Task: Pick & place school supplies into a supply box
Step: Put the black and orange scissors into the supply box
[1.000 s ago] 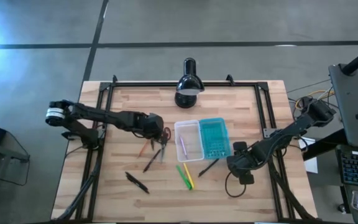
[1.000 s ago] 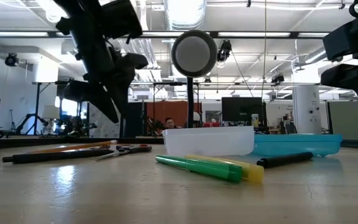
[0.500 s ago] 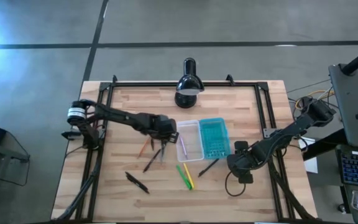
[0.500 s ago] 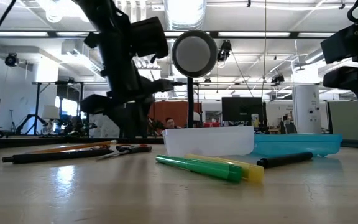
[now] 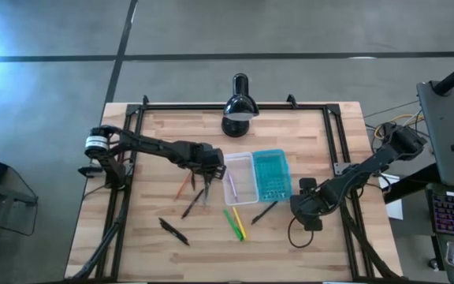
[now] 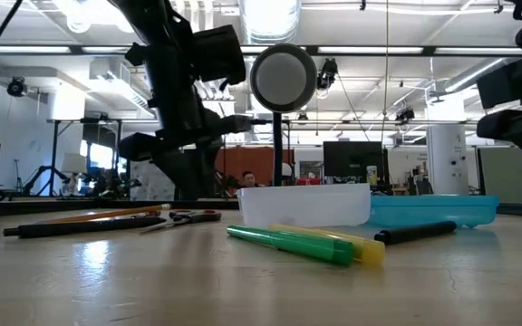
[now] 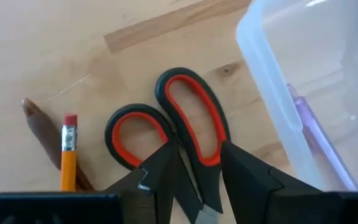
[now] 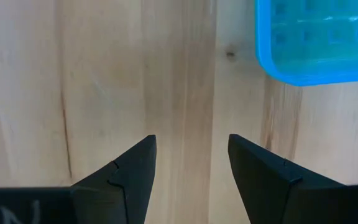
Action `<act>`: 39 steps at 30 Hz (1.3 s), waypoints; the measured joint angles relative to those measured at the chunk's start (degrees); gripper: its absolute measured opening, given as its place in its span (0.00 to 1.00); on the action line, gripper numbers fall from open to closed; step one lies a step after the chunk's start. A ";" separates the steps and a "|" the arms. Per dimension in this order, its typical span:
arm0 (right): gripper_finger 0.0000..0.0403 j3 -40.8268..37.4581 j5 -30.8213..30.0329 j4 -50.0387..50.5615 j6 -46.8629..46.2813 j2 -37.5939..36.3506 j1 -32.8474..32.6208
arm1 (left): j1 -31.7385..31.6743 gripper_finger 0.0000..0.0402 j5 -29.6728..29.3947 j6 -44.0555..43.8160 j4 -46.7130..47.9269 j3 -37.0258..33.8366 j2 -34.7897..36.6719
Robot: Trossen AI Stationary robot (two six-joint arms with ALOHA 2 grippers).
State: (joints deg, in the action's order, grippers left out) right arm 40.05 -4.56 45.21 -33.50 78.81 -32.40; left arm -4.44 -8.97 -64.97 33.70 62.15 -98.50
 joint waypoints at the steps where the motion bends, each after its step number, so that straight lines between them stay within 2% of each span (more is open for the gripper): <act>1: 0.48 -0.27 0.00 -0.01 0.00 0.00 0.00 | -0.01 0.27 -0.01 -0.70 0.29 0.00 0.00; 15: 0.48 -3.87 -0.24 -4.05 -0.89 -2.04 0.00 | -0.88 0.27 -3.15 -4.33 1.30 -0.40 -0.04; 22: 0.48 -4.32 -1.63 -4.01 -1.04 -2.80 0.00 | -1.47 0.37 -3.17 -5.23 0.68 -0.57 -0.04; 31: 0.48 -5.81 -1.64 -4.09 -1.03 -3.48 0.02 | -1.49 0.39 -2.60 -6.19 -0.72 -0.57 -0.88; 36: 0.48 -6.08 -1.63 -4.10 -0.98 -4.00 0.02 | -1.41 0.39 1.83 -7.69 -1.24 -0.52 -3.78; 39: 0.48 -6.12 -1.62 -4.06 -1.01 -4.22 0.02 | -1.21 0.39 1.75 -8.06 -1.17 -0.28 -5.34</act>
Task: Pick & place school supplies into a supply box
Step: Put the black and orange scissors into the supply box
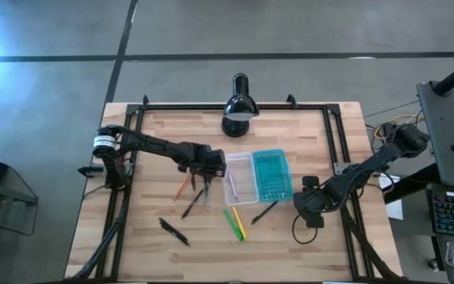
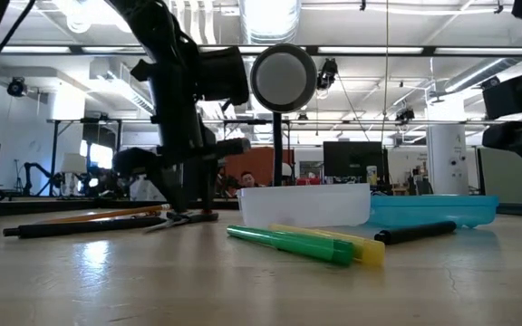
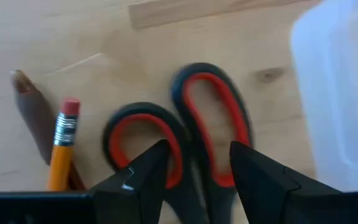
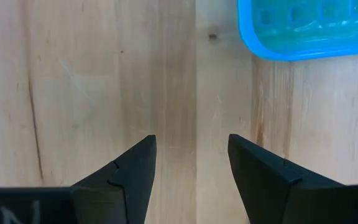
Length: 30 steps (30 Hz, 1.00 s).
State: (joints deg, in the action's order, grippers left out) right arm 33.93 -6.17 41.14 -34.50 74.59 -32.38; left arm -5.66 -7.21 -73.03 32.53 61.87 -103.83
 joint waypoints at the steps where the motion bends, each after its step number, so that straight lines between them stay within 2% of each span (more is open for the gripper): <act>1: 0.48 -0.09 0.00 0.01 -0.02 0.00 0.00 | 0.00 0.39 0.06 -0.04 -0.08 -0.01 -0.33; 10: 0.48 -0.80 0.07 0.12 -0.02 -0.26 0.00 | -0.30 0.38 -1.04 0.68 -0.23 -0.09 -1.05; 19: 0.48 -1.29 -0.12 0.00 0.14 -0.27 0.00 | -0.30 0.16 -2.94 1.48 0.20 1.29 -1.40; 28: 0.48 -1.40 -3.10 0.03 0.01 -1.42 0.00 | -0.65 0.15 -3.70 3.12 0.42 4.04 -1.61; 30: 0.48 -1.40 -4.37 0.02 -0.02 -2.59 0.00 | -0.65 0.10 -3.48 3.58 3.21 5.45 -1.34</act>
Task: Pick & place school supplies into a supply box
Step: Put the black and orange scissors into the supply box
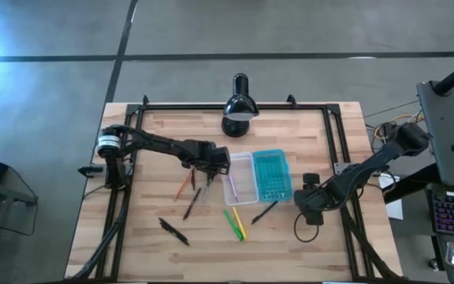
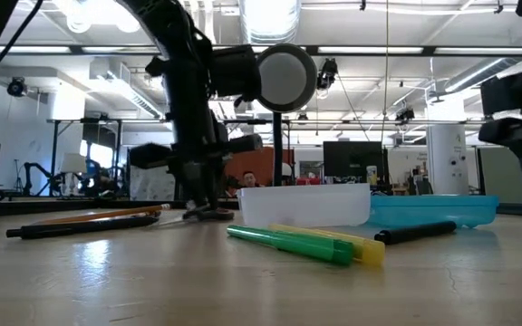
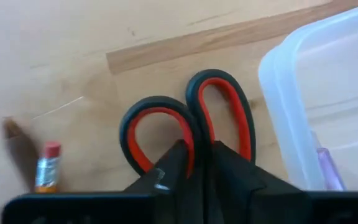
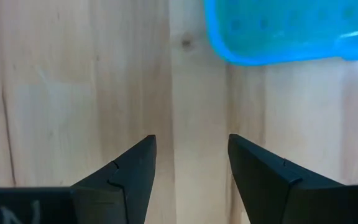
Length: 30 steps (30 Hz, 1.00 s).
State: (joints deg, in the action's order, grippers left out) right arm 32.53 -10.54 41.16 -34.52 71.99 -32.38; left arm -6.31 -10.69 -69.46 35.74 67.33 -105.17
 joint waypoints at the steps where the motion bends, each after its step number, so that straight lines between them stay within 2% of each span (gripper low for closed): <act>1: 0.48 0.00 -0.49 0.01 0.00 -0.65 0.00 | 0.00 0.08 0.25 0.36 1.90 0.92 0.14; 6: 0.48 -0.29 -5.23 0.56 -0.01 -4.05 0.00 | 0.01 0.00 0.31 2.48 10.02 6.53 0.18; 15: 0.48 -2.21 -6.47 1.72 -2.27 -7.00 0.02 | -0.09 0.01 -0.66 4.54 14.18 11.62 0.33; 20: 0.48 -2.36 -7.68 1.52 -2.98 -7.00 0.02 | -0.09 0.00 -0.75 2.38 14.37 10.36 0.30; 25: 0.48 -2.36 -7.68 1.46 -3.02 -7.00 0.02 | -0.08 0.00 -0.61 3.75 9.50 7.77 -0.06; 30: 0.48 -2.36 -7.68 1.34 -4.21 -7.00 0.02 | -1.46 0.10 -3.29 5.99 10.47 6.46 -0.06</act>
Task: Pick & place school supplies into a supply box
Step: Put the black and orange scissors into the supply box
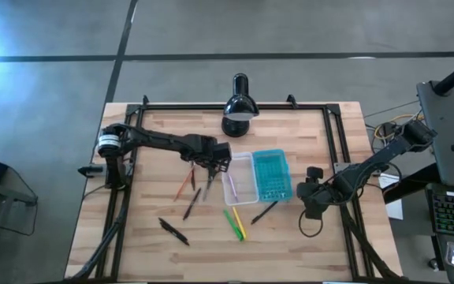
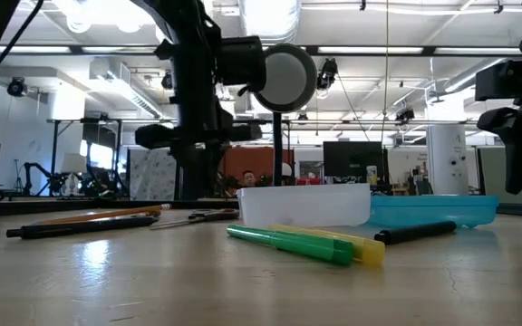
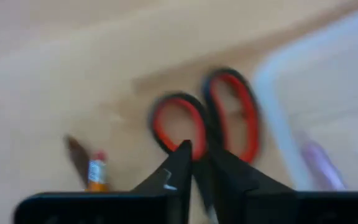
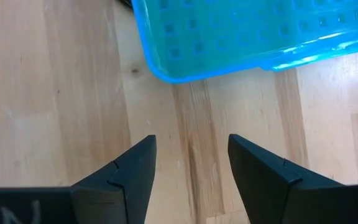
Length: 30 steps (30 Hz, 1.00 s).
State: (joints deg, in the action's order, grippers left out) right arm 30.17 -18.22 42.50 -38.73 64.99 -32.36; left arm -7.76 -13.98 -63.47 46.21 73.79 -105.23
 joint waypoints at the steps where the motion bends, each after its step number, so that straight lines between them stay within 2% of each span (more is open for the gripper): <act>1: 0.48 0.00 0.02 -0.02 -0.17 0.00 0.00 | -0.52 0.13 -0.28 0.03 0.22 -0.22 0.04; 5: 0.48 0.00 0.02 -0.18 -0.30 0.00 0.00 | -2.71 0.23 -0.19 1.21 0.04 -2.07 0.01; 7: 0.48 0.00 0.02 -0.27 -0.29 0.00 0.00 | -3.90 0.25 2.46 3.82 -1.38 -3.22 -0.16; 9: 0.48 0.00 0.02 -0.38 -0.28 0.00 0.00 | -4.68 0.26 4.85 5.70 -2.71 -4.09 -0.20; 21: 0.48 0.00 0.07 -1.12 -0.32 0.02 0.00 | -4.99 0.26 5.47 12.41 -5.15 -4.64 -3.05; 25: 0.48 0.00 0.07 -1.21 -0.48 0.02 0.00 | -4.99 0.23 6.10 14.23 -5.46 -4.54 -4.53; 30: 0.48 0.00 0.09 -1.31 -1.71 0.02 0.00 | -5.13 0.07 6.48 15.55 -5.91 -4.47 -5.05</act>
State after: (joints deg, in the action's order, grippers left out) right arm 30.17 -18.13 41.19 -40.45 65.01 -32.36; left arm -12.89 -7.50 -47.91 40.30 69.32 -110.28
